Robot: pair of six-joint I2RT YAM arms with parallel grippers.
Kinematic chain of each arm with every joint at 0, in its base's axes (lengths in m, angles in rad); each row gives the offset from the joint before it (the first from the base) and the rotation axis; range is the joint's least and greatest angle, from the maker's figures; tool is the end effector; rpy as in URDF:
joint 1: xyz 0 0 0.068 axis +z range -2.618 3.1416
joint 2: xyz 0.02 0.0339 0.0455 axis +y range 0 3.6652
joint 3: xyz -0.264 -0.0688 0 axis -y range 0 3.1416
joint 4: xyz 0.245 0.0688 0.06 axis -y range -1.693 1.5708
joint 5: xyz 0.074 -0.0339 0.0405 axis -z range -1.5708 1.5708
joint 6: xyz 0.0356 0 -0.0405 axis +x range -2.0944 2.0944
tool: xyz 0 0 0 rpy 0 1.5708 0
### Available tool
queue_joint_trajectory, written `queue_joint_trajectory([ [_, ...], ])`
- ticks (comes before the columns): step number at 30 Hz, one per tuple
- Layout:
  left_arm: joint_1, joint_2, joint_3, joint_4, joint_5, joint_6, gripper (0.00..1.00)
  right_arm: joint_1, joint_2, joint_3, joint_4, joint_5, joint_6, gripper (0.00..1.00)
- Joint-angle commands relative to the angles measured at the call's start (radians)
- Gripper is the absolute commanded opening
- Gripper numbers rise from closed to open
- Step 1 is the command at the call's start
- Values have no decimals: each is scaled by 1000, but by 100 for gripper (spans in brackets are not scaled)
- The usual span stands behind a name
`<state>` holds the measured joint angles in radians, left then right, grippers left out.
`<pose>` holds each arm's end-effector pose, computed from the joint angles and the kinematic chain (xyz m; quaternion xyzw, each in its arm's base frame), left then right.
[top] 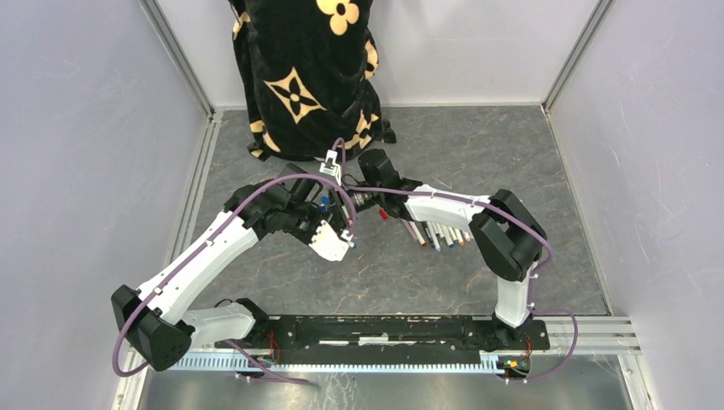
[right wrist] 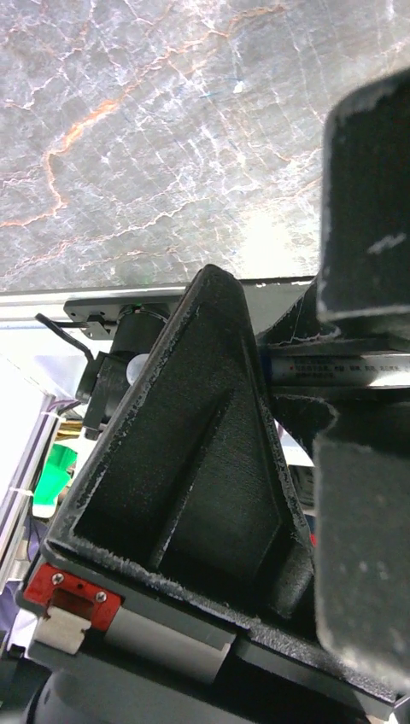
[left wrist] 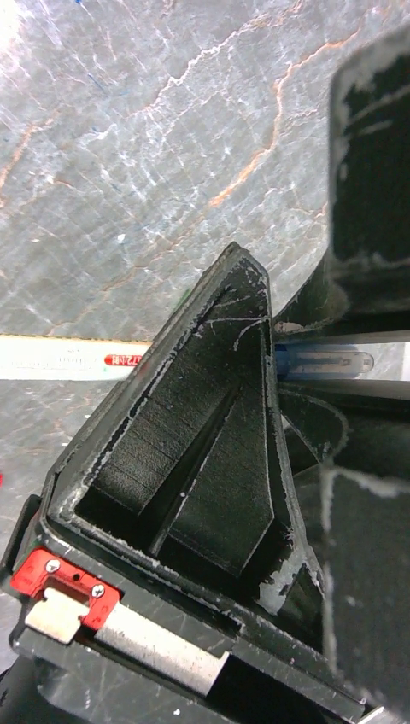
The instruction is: Open the pen caps
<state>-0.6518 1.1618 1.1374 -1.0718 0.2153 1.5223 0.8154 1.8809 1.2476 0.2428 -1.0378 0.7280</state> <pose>0.1632 -0.1341 0.3130 0.8672 0.4271 0.0039 0.2560 0.2647 0.3258 0.2332 -0.3072 0.7087 0.6323 0.0590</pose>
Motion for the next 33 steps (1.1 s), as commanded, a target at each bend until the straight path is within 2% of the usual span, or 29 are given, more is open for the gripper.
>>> queue_joint_trajectory([
  [1,-16,16,45,33,88,-49,2,4,69,164,51,63,20,0],
  [5,-16,49,57,47,94,-8,2,4,201,361,-96,87,-39,0],
  [6,-16,62,62,51,88,2,2,2,240,429,-193,99,-81,0],
  [7,-13,77,78,28,46,37,2,-8,267,472,-404,118,-221,0],
  [8,44,78,85,-4,-60,87,2,-12,210,360,-599,154,-375,0],
  [9,242,59,87,-2,-73,210,2,3,-9,55,-639,234,-496,0],
  [10,598,50,92,3,-1,427,2,9,-292,-387,-413,301,-409,0],
  [11,874,84,95,-43,111,659,2,-29,-595,-816,14,345,-123,0],
  [12,879,121,125,-152,110,689,3,-87,-646,-920,199,307,20,0],
  [13,662,100,116,-119,80,452,2,-110,-530,-779,104,188,-45,0],
  [14,445,38,45,37,16,277,2,-94,-434,-581,-115,151,-172,0],
  [15,313,-5,-32,133,-11,228,2,-63,-389,-516,-150,166,-207,0],
  [16,242,-17,-50,141,-43,185,2,-57,-398,-530,-103,156,-178,0],
  [19,178,3,-19,71,-43,68,2,-100,-441,-608,28,150,-102,0],
  [21,116,-17,-6,48,-3,-3,3,-112,-418,-577,66,124,-87,0],
  [22,69,-27,-4,38,18,-42,15,-107,-395,-553,74,110,-83,0],
  [23,31,-37,-7,36,38,-78,34,-99,-374,-522,79,99,-79,0],
  [25,-19,-53,-23,39,81,-106,53,-80,-329,-452,79,79,-78,0],
  [28,-73,-50,-60,70,94,-124,64,-62,-279,-373,144,47,-25,0],
  [29,-80,-45,-63,80,99,-128,76,-56,-263,-351,167,30,-5,0],
  [30,-88,-44,-66,91,107,-130,81,-50,-244,-324,181,22,9,0],
  [33,-94,-45,-79,118,114,-110,80,-40,-197,-253,184,-7,17,0],
])
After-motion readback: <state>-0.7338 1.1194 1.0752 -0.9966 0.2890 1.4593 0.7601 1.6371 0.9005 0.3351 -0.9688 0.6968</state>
